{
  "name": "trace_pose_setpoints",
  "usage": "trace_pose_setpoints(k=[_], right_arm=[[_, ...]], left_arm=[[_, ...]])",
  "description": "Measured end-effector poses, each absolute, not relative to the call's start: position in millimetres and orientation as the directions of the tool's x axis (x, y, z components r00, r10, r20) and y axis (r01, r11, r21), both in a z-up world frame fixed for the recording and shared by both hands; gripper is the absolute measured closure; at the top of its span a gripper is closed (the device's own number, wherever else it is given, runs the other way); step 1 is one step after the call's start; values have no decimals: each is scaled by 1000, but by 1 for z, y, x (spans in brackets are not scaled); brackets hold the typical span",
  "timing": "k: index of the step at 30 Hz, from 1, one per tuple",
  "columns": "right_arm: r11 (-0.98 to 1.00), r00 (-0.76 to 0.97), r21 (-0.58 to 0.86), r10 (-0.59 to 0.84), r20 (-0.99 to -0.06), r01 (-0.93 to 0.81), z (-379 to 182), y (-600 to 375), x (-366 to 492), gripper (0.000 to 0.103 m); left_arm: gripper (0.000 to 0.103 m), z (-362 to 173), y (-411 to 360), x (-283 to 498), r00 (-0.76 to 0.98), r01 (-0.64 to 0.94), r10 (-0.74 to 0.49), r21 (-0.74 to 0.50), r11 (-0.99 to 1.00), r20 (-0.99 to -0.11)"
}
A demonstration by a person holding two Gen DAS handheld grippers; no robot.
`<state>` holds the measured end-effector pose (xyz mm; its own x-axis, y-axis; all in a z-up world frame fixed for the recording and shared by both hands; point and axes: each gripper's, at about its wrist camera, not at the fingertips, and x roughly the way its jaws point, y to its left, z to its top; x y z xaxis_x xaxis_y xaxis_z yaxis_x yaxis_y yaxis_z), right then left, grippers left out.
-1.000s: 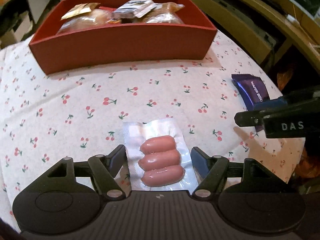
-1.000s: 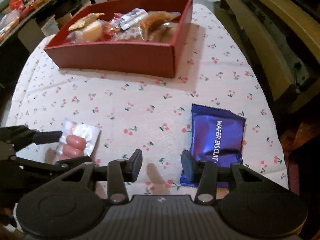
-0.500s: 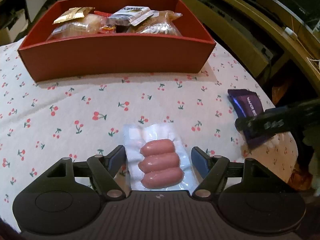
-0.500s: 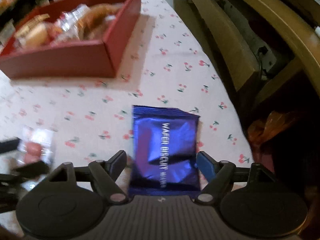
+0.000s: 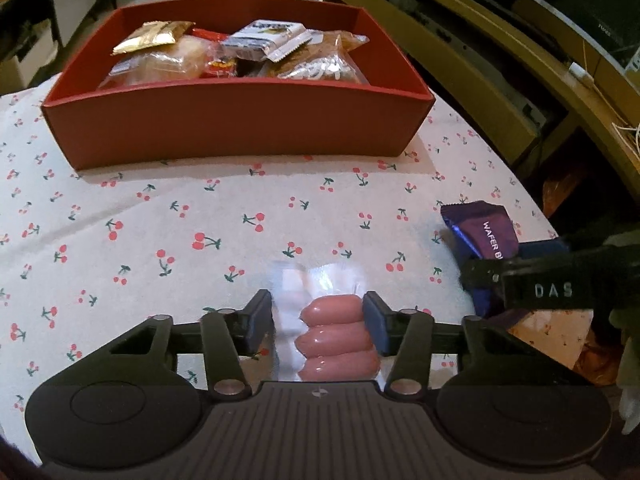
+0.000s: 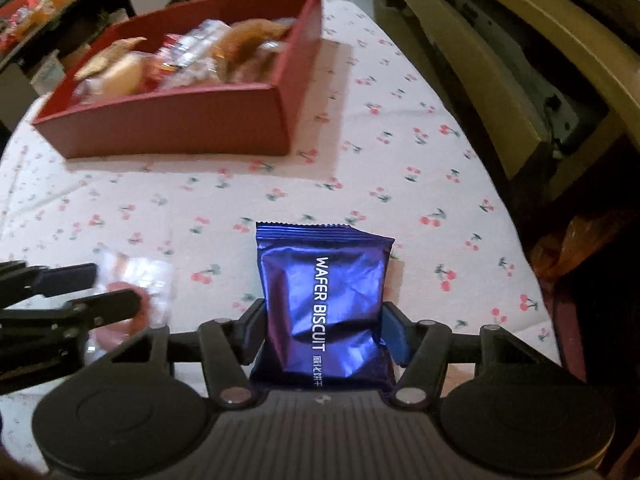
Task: Organize snacks
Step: 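Carry the sausage pack and blue wafer pack over the red box with both tools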
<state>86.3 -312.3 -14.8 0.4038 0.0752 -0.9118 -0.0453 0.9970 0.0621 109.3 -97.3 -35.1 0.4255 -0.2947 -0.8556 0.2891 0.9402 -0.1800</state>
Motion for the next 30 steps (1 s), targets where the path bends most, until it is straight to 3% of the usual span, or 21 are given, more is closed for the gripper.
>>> trace_pose_setpoints(k=[2,5,6,8,11,16,19,30], right_arm=[[996,430,75,91,-898,-54,-8,-305,81,26],[996,457,72,90,-885,-56,0,-297,75,26],[995,459,79,94,-883,-52,2,-296,75,26],[994,463,95,105,-880,-46,3,-298,74,26],[994,473,104,108,-875,-35,5,-302,75,26],[992,479,123,124,-869,-33,7,-309,71,26],[990,482,129,137,-866,-50,8,-309,69,26],[987,522,146,160,-838,-69,20,-311,61,26]], left_arm=[[56,-31,-96,108,432,292,-297,-179,940,-852],[56,-29,-93,108,431,286,-300,-186,940,-851],[53,-30,-94,108,423,292,-296,-181,939,-856],[28,-34,-96,108,408,287,-300,-191,939,-862],[20,-35,-102,107,407,294,-295,-182,938,-864],[28,-44,-115,104,436,297,-228,-100,950,-871],[41,-42,-120,104,453,305,-201,-61,951,-869],[42,-30,-103,96,454,265,-209,-93,960,-866]])
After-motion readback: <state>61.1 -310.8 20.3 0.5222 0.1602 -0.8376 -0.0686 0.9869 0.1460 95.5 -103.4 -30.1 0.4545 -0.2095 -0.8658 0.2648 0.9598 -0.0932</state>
